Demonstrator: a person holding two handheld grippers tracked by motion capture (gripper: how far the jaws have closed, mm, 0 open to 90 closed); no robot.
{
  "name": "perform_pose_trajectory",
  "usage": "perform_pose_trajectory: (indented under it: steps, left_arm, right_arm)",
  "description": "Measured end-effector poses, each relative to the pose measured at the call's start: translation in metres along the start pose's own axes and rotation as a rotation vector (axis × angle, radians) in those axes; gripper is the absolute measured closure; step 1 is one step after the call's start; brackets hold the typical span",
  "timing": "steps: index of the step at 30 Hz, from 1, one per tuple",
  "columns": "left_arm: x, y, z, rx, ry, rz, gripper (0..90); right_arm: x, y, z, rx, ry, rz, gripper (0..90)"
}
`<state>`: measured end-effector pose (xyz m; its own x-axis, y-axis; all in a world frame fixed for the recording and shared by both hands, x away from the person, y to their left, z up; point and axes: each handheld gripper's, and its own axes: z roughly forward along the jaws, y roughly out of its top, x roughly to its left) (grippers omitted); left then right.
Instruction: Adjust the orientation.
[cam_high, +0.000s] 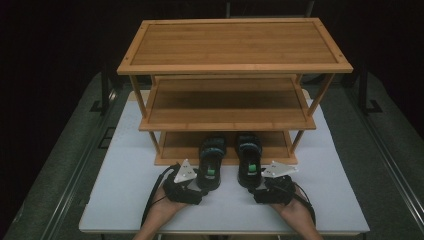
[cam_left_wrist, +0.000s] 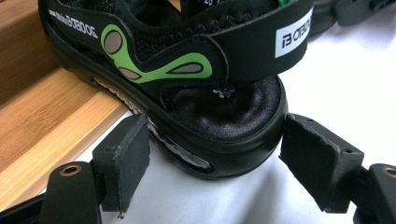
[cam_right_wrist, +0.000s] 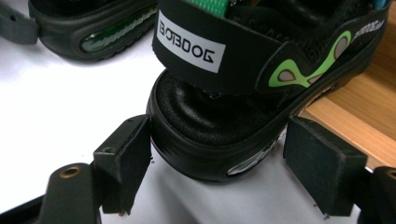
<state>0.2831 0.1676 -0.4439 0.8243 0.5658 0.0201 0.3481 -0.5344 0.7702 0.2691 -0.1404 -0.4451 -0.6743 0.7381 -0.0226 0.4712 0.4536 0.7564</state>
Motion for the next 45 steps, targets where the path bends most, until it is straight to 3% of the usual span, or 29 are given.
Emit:
perform_pose_trajectory:
  steps: [7, 16, 19, 20, 24, 38, 45]
  left_arm:
    - [0.002, 0.008, 0.001, -0.035, -0.008, -0.010, 23.9]
    - [0.008, 0.017, 0.012, -0.043, -0.005, -0.023, 24.9]
    - [0.013, 0.017, 0.011, -0.078, -0.026, -0.054, 26.4]
    - [0.013, 0.019, 0.012, -0.072, -0.018, -0.039, 27.4]
    - [0.012, 0.024, 0.015, -0.062, -0.002, -0.019, 27.3]
    - [0.015, 0.032, 0.027, -0.067, 0.025, -0.020, 27.3]
    - [0.012, 0.032, 0.024, -0.059, 0.030, -0.022, 28.8]
  right_arm:
    - [-0.007, 0.007, -0.003, -0.001, 0.042, 0.000, 23.2]
    - [-0.014, 0.017, -0.003, -0.022, 0.075, -0.026, 23.3]
    - [-0.016, 0.020, -0.002, -0.030, 0.085, -0.029, 23.3]
    - [-0.017, 0.021, -0.001, -0.034, 0.088, -0.030, 23.4]
    - [-0.017, 0.023, 0.005, -0.028, 0.067, -0.041, 25.3]
    - [-0.019, 0.026, 0.015, -0.068, 0.062, -0.024, 25.2]
    - [-0.016, 0.024, 0.015, -0.077, 0.043, 0.013, 25.1]
